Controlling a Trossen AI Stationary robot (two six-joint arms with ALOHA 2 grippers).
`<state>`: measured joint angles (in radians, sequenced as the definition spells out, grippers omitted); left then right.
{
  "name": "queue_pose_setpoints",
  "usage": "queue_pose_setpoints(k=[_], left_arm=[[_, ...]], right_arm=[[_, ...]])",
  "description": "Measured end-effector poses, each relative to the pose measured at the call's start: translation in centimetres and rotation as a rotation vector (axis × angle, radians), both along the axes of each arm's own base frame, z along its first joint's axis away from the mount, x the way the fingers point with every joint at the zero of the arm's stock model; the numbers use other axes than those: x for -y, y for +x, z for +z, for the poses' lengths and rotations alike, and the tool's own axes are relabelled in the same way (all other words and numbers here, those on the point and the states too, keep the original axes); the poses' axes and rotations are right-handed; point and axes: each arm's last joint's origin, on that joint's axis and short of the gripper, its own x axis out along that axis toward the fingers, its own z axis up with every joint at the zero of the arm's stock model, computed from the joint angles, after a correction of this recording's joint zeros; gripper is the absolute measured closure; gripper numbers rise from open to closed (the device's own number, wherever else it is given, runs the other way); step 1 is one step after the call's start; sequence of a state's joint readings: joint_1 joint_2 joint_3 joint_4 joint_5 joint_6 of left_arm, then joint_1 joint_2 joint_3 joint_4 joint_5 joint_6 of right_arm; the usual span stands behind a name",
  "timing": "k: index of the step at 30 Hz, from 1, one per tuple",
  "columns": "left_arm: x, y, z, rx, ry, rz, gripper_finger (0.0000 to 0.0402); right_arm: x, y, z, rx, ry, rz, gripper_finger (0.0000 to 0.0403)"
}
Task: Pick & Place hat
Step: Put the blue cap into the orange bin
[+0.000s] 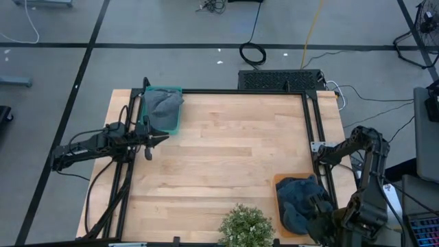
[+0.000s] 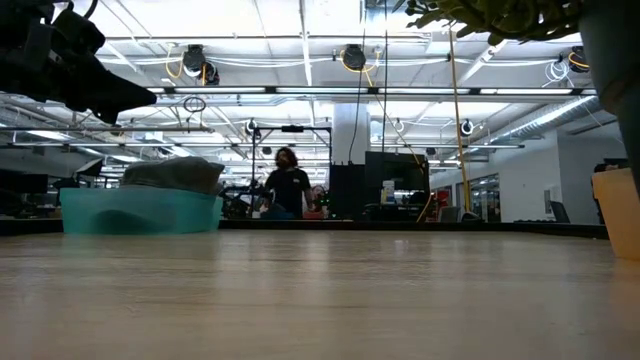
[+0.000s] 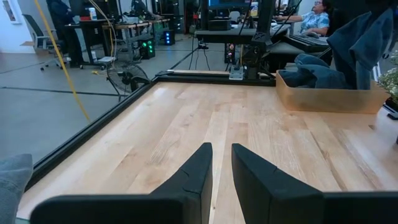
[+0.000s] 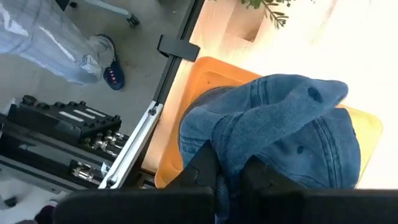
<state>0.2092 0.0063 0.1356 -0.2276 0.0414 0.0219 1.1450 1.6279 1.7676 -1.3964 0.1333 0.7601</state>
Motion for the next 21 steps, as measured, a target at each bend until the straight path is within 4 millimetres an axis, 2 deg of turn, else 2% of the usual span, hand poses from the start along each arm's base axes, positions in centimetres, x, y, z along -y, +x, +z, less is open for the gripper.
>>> queue_pose_setpoints(k=[4,11,16,21], left_arm=[[0.0,0.0,0.0,0.0,0.0,0.0,0.0334],[0.0,0.0,0.0,0.0,0.0,0.0,0.0334],[0.0,0.0,0.0,0.0,0.0,0.0,0.0334],[0.0,0.0,0.0,0.0,0.0,0.0,0.0334]], right_arm=[[0.1,0.0,-0.3,-0.011,-0.008,-0.049,0.0397],[0.1,0.0,-3.4,-0.049,-0.073,-0.066,0.0397],[0.0,0.0,-4.6,-0.051,-0.082,-0.075,0.0397],[0.3,0.2,-5.2,-0.051,-0.097,-0.202,0.0379]])
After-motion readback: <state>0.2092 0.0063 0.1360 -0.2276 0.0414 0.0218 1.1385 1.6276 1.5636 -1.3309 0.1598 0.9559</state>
